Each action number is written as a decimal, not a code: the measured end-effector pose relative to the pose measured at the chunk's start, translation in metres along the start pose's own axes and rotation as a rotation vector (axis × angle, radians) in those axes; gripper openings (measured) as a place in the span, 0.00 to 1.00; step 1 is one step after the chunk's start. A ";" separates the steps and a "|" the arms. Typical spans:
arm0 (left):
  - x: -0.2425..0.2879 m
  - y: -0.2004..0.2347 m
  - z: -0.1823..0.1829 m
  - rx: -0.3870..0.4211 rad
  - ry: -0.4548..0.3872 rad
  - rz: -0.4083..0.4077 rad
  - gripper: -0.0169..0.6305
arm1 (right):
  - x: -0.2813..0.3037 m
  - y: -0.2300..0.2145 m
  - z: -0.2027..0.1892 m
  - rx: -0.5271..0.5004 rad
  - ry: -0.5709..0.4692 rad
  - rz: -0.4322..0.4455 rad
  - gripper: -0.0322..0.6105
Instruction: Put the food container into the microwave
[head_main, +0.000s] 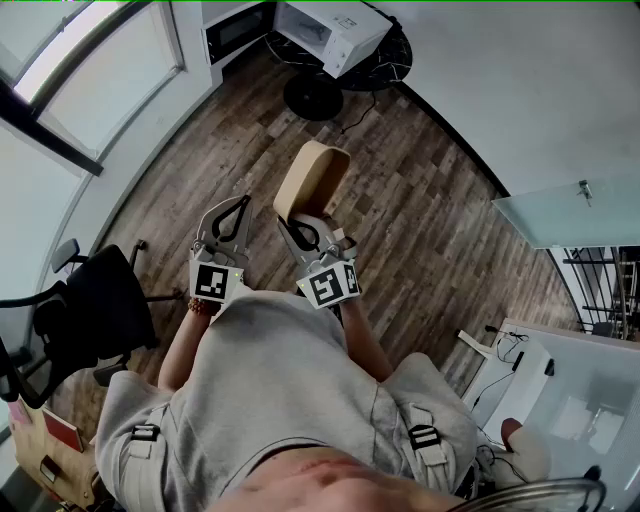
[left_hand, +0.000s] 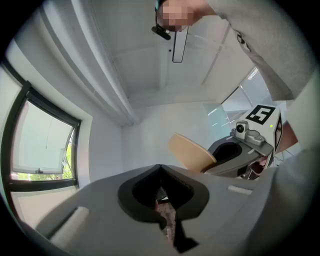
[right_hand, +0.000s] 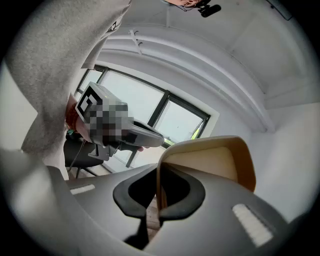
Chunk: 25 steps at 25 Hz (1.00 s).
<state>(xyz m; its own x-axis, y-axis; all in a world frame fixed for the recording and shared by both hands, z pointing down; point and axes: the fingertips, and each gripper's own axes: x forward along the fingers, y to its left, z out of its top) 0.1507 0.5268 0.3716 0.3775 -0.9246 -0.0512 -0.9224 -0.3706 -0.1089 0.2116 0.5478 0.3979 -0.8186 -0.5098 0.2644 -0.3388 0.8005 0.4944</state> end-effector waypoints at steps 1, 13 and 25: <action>-0.001 0.007 0.000 0.003 -0.009 -0.002 0.02 | 0.007 0.001 0.003 -0.002 0.002 0.001 0.08; -0.029 0.094 -0.027 -0.064 0.016 0.005 0.02 | 0.093 0.023 0.040 0.030 0.024 0.014 0.09; -0.046 0.156 -0.031 -0.055 -0.015 0.025 0.02 | 0.147 0.007 0.075 0.089 -0.051 -0.034 0.09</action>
<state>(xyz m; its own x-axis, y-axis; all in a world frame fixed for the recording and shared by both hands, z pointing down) -0.0132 0.5089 0.3873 0.3547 -0.9324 -0.0687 -0.9346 -0.3517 -0.0527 0.0539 0.5020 0.3783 -0.8279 -0.5221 0.2050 -0.4047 0.8091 0.4262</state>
